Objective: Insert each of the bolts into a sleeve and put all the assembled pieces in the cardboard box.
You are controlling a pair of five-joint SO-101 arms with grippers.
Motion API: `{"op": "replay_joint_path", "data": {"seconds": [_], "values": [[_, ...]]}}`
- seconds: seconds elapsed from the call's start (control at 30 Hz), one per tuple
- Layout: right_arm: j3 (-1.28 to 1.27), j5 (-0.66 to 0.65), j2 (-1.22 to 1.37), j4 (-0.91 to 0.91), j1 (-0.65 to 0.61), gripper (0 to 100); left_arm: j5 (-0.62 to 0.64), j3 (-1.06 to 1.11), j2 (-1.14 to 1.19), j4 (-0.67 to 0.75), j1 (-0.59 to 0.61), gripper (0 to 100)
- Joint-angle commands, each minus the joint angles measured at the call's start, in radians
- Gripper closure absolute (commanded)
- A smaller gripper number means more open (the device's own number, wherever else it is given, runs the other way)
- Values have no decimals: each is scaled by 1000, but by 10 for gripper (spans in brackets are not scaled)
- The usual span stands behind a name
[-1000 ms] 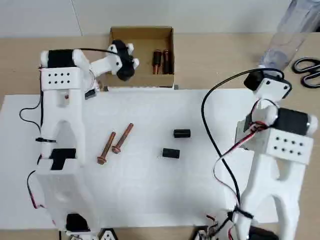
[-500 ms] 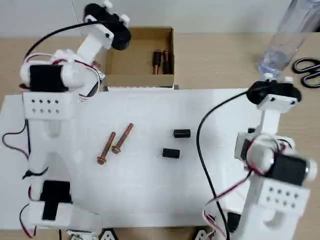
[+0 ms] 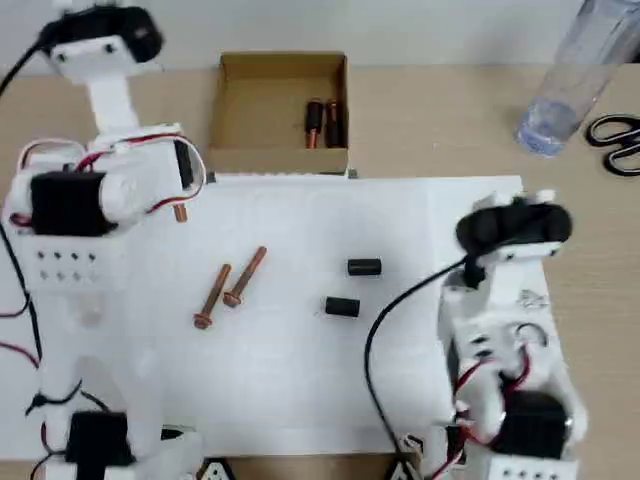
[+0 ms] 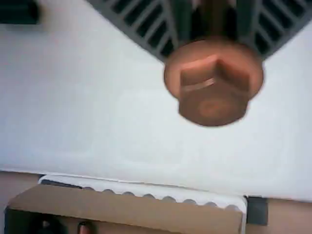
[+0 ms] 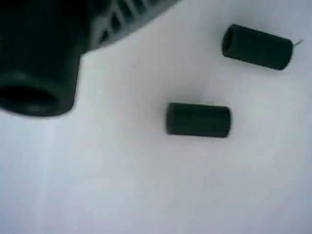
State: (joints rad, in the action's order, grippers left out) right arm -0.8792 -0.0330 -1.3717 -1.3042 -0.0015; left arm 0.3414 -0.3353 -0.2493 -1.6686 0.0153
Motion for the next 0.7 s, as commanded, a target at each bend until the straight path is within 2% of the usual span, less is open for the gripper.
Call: {"op": "replay_joint_path", "data": {"seconds": [0.0,0.2,0.47,0.67], "values": [[-92,11,-139,82,-82,997,124,77,-132,9,-6,995],[-261,11,-318,177,-203,997,253,272,-316,103,-6,995],[-445,12,-444,288,-352,997,399,694,-597,362,-81,995],[-519,11,-440,395,-443,997,411,986,-861,551,-126,995]]}}
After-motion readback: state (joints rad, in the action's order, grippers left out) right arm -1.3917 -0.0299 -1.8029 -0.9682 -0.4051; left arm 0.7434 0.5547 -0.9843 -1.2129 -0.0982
